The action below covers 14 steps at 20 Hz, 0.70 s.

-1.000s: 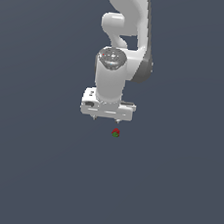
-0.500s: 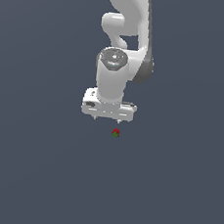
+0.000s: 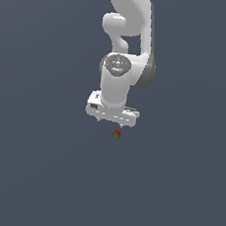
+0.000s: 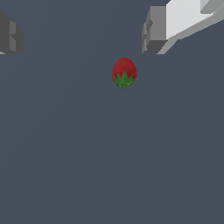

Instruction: Pick up the object and move it to a goal position.

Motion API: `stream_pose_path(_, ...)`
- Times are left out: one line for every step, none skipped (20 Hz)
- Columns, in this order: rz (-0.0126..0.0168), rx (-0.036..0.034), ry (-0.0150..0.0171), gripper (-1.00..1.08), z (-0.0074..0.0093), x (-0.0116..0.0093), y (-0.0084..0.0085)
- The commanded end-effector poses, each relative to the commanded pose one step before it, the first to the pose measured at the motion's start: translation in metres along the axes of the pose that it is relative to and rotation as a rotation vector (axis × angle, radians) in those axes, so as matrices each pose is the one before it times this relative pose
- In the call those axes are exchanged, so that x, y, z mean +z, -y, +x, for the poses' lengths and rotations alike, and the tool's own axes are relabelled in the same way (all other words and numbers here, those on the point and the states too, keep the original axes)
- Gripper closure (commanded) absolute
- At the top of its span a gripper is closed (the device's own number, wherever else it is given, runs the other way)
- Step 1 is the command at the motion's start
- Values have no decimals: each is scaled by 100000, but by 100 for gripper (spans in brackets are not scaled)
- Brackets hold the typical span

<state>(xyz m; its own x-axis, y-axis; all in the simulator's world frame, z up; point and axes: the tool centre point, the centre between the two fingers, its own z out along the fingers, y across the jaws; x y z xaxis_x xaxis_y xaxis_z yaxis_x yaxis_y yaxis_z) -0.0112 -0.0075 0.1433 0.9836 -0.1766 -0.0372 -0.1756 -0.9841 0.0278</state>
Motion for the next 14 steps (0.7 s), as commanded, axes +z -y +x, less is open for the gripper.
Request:
stream_pose_path(425,5064,-225,-92,-128,636,421)
stream_pose_path(188,2329,-109,-92,-68,285,178)
stream_pose_path(194,2466,-113,-92,-78,300,183)
stream_pose_path(199,2596,-117,-92,-88,314,185)
stream_pose_path(195,2626,-116,-92,-96,316,180)
stream_pose_path(190,2630,-115,-92,-103,315,173)
stream_pose_path(185,2633,-115,-92,-109,314,166)
stream_pose_path(180,2638,-115,-92,-114,312,158)
stream_pose_path(175,2642,-115,-92,-120,311,150)
stream_pose_path(170,2645,-115,-92,-125,309,142)
stream_pose_path(165,2650,-117,-92,-129,308,133)
stream_pose_path(160,2652,-118,-92,-134,306,126)
stream_pose_path(155,2638,-119,-92,-137,303,117)
stream_pose_path(144,2524,-116,-92,-134,287,103)
